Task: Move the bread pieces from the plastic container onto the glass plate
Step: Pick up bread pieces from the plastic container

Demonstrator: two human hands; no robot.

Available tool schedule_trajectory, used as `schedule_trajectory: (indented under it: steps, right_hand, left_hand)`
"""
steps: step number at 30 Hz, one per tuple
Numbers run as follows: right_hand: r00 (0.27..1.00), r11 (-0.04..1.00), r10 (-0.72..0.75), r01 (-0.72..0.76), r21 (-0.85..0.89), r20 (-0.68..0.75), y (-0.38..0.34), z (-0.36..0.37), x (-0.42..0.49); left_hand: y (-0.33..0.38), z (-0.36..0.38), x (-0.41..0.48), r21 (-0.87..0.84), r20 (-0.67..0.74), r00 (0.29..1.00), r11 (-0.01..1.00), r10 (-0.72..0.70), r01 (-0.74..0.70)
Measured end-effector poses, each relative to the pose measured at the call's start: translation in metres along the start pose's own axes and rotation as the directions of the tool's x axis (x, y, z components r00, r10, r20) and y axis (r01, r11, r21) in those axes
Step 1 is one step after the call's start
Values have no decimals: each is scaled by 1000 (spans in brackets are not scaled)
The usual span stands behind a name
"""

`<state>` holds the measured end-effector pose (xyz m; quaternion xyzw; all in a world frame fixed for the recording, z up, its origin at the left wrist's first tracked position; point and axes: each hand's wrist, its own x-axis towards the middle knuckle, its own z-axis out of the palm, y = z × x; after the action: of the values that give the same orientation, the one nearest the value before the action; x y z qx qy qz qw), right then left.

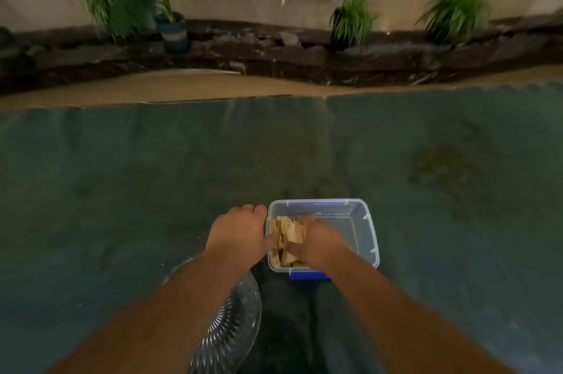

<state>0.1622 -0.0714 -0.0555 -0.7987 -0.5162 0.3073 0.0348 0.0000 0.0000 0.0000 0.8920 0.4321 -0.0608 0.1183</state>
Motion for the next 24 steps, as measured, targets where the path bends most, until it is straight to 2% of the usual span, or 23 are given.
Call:
schedule_trajectory:
  steps: [3, 10, 14, 20, 24]
  right_hand:
    - [996, 988, -45, 33, 150, 78, 10, 9, 17]
    - [974, 979, -118, 81, 188, 194, 25, 24, 43]
    - [974, 970, -149, 110, 218, 172, 27, 34, 49]
    - [989, 958, -83, 44, 284, 126, 36, 42, 54]
    - [990, 946, -109, 75, 314, 90, 42, 45, 53]
  left_hand:
    - [6, 16, 11, -38, 44, 998, 998, -44, 45]
    - [18, 44, 35, -92, 81, 990, 988, -116, 123]
    - [22, 55, 42, -60, 104, 980, 983, -167, 173]
    - [29, 58, 44, -11, 88, 989, 992, -123, 124]
    - [30, 59, 45, -33, 70, 986, 988, -148, 151]
